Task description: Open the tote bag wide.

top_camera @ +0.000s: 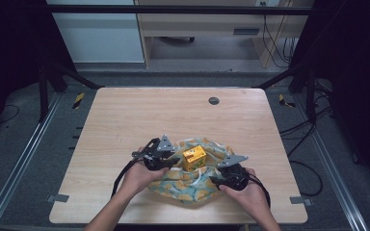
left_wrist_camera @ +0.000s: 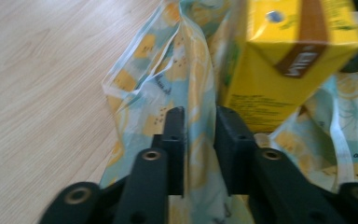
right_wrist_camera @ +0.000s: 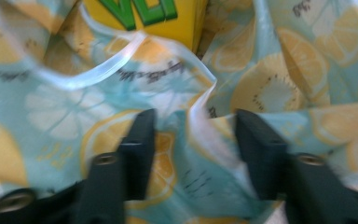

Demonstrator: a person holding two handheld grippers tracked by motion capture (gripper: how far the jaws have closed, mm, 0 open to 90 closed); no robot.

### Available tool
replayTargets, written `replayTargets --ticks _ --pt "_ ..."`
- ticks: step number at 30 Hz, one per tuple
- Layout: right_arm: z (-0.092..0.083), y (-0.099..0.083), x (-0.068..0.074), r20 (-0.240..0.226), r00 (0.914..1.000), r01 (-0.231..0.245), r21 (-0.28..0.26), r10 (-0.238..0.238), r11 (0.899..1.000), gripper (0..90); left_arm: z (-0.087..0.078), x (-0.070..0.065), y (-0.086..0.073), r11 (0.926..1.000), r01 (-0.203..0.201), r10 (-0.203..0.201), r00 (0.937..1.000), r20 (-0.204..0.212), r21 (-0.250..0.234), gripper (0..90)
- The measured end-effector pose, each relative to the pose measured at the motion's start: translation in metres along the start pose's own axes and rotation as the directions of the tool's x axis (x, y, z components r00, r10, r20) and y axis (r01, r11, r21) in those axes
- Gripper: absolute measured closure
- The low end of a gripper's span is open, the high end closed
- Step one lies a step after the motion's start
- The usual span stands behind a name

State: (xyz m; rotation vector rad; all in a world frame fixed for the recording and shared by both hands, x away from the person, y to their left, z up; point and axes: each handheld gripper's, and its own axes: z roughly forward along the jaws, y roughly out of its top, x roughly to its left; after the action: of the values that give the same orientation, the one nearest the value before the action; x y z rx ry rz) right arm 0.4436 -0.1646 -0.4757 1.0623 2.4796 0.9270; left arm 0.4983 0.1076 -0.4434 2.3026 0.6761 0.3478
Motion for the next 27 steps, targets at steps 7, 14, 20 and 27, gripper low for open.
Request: replayTargets --ticks 7,14,20,27 --pt "-0.004 -0.006 -0.002 -0.028 0.9993 0.025 -0.011 -0.025 1.000 88.9 -0.003 0.010 -0.003 0.9983 0.051 -0.053 0.9962 -0.068 -0.027 87.7" --pt "-0.016 -0.022 -0.010 -0.031 0.9995 0.009 -0.008 -0.009 1.000 89.5 -0.002 0.028 -0.019 0.9907 0.135 -0.136 0.9867 -0.089 -0.016 88.4" --pt "-0.022 -0.035 -0.024 -0.026 0.9982 -0.055 -0.015 0.055 0.998 89.7 0.003 0.037 -0.030 0.9843 0.176 -0.176 0.9802 -0.091 -0.008 88.4" --pt "-0.023 -0.046 -0.034 -0.011 0.9952 -0.098 -0.006 0.098 0.995 89.8 0.005 0.044 -0.033 0.9816 0.190 -0.191 0.9768 -0.098 -0.016 88.7"
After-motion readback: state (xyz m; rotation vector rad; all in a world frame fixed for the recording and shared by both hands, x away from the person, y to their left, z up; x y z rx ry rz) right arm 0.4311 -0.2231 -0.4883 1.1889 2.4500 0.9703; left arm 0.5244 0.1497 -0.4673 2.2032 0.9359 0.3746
